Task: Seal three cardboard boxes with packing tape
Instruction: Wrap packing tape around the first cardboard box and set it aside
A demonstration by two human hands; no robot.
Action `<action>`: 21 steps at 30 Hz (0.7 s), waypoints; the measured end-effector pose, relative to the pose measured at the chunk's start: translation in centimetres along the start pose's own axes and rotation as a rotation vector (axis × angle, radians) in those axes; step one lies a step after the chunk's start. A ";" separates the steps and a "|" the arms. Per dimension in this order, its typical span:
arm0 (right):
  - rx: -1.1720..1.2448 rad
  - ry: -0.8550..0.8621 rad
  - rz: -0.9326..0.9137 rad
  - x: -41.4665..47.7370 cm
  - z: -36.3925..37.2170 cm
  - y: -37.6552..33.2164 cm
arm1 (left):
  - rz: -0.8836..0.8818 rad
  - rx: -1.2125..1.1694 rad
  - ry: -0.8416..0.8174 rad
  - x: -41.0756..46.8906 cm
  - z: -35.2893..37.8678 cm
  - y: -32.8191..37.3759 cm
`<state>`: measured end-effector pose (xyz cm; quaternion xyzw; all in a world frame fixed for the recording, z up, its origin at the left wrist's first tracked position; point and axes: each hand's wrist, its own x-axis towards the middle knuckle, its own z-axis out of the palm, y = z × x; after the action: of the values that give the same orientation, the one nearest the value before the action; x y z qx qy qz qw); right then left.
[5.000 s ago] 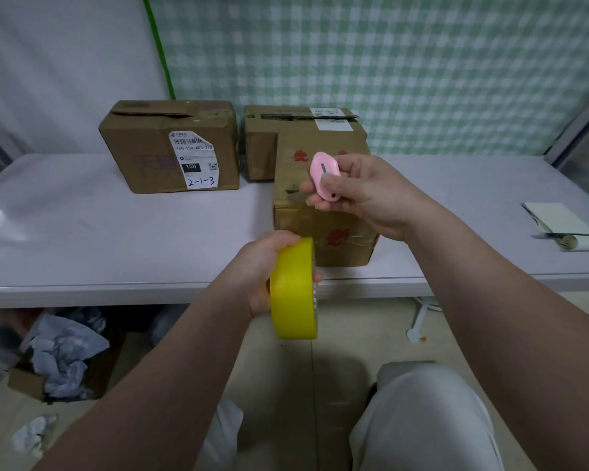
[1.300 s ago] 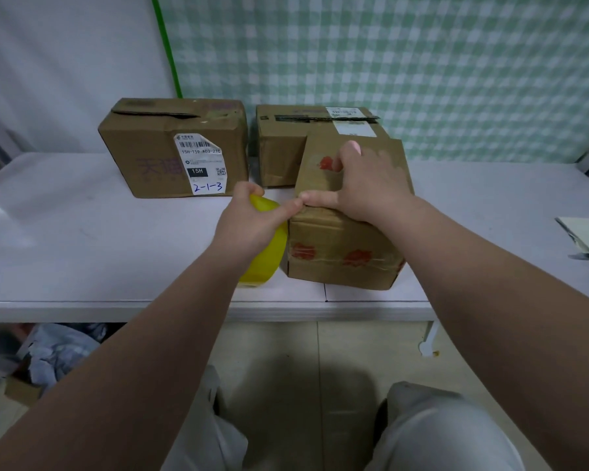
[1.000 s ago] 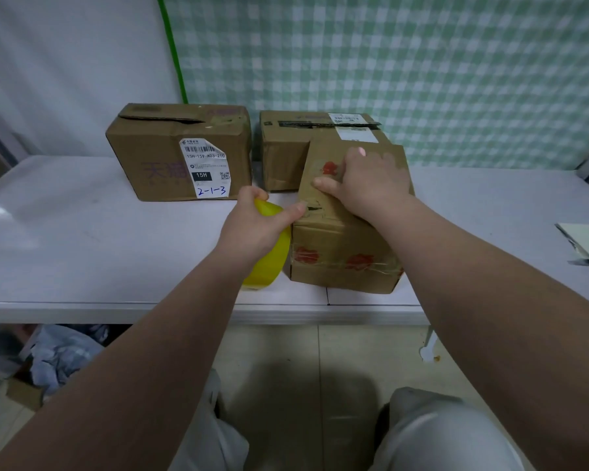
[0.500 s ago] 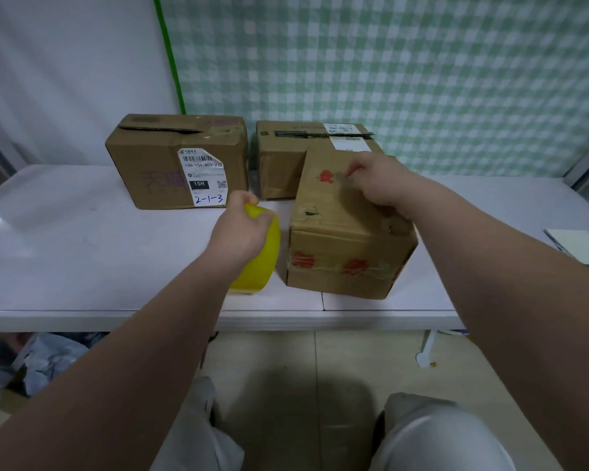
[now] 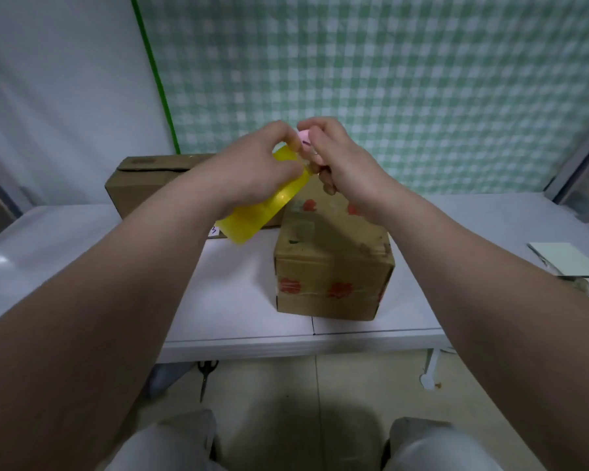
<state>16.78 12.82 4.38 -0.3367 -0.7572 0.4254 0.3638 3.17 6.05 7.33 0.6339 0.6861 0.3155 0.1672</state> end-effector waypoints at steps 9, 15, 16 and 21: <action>-0.435 0.249 -0.219 -0.6 -2.9 1.3 | 0.037 0.017 -0.092 2.8 1.1 2.7; -0.261 0.352 -0.122 -0.3 -4.0 2.6 | 0.077 0.073 -0.083 4.9 2.4 3.9; -0.211 0.331 -0.084 -0.1 -4.3 2.9 | 0.088 0.092 -0.084 5.2 2.6 3.9; 0.046 0.228 0.042 0.6 -5.4 5.0 | 0.140 0.145 -0.060 6.5 4.1 3.6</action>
<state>22.00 17.53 2.14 -0.3900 -0.6938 0.4093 0.4462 7.63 13.33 7.73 0.6998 0.6559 0.2567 0.1189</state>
